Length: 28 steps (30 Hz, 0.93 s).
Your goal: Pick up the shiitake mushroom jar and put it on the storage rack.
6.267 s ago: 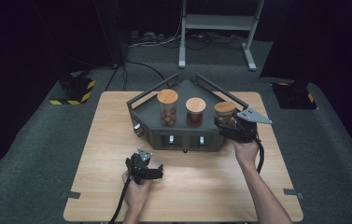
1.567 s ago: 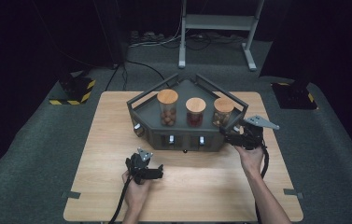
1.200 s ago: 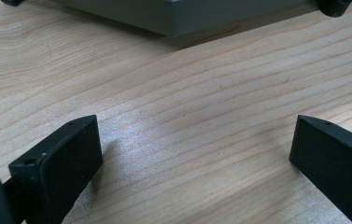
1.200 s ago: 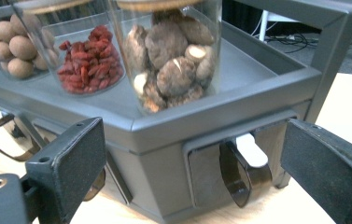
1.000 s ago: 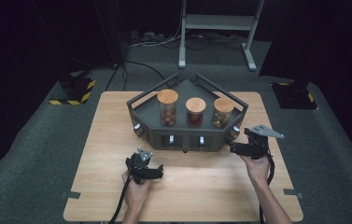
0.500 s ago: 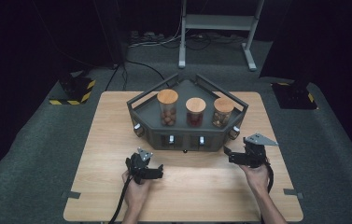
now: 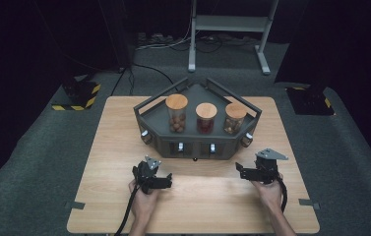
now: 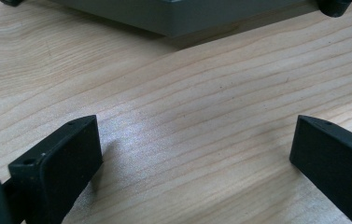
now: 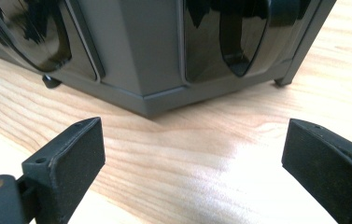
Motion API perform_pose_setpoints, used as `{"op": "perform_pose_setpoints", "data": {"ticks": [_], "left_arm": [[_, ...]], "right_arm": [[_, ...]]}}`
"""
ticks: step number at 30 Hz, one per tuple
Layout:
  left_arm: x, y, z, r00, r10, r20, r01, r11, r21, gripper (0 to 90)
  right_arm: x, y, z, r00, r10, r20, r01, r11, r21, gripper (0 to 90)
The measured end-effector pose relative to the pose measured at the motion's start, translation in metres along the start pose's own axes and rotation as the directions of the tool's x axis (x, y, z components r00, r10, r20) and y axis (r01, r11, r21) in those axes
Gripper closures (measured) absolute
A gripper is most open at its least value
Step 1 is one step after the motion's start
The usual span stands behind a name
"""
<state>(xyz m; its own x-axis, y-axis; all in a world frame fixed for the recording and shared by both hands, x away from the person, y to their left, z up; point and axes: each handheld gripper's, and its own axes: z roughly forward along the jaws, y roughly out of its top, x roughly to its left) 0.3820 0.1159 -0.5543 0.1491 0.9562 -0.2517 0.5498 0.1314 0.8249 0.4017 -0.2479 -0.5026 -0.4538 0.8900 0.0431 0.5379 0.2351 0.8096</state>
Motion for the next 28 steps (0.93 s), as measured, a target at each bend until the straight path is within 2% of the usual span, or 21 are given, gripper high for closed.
{"op": "perform_pose_setpoints", "data": {"ticks": [8, 13, 16, 19, 20, 28], "left_arm": [[0.000, 0.000, 0.000, 1.0000, -0.006, 0.001, 0.006, 1.0000, -0.003, 1.9], [0.000, 0.000, 0.000, 1.0000, -0.006, 0.001, 0.006, 1.0000, -0.003, 1.9], [0.000, 0.000, 0.000, 1.0000, -0.006, 0.000, 0.006, 1.0000, -0.003, 1.9], [0.000, 0.000, 0.000, 1.0000, -0.006, 0.000, 0.006, 1.0000, -0.003, 1.9], [0.000, 0.000, 0.000, 1.0000, -0.006, 0.000, 0.006, 1.0000, -0.003, 1.9], [0.000, 0.000, 0.000, 1.0000, -0.005, 0.000, 0.005, 1.0000, -0.002, 1.9]], "right_arm": [[0.002, -0.013, 0.009, 0.9997, -0.012, 0.022, 0.011, 0.999, 0.052, 5.6], [0.003, -0.023, 0.016, 0.9998, -0.001, 0.018, 0.000, 0.997, 0.079, 5.2], [0.004, -0.027, 0.020, 0.9998, -0.007, 0.019, 0.005, 0.995, 0.100, 4.8], [0.006, -0.032, 0.025, 0.9989, -0.023, 0.040, 0.017, 0.990, 0.141, 3.8], [0.007, -0.032, 0.026, 0.9982, -0.035, 0.049, 0.028, 0.989, 0.143, 4.0], [0.006, -0.032, 0.026, 0.9984, -0.027, 0.051, 0.019, 0.989, 0.145, 3.9]]}}
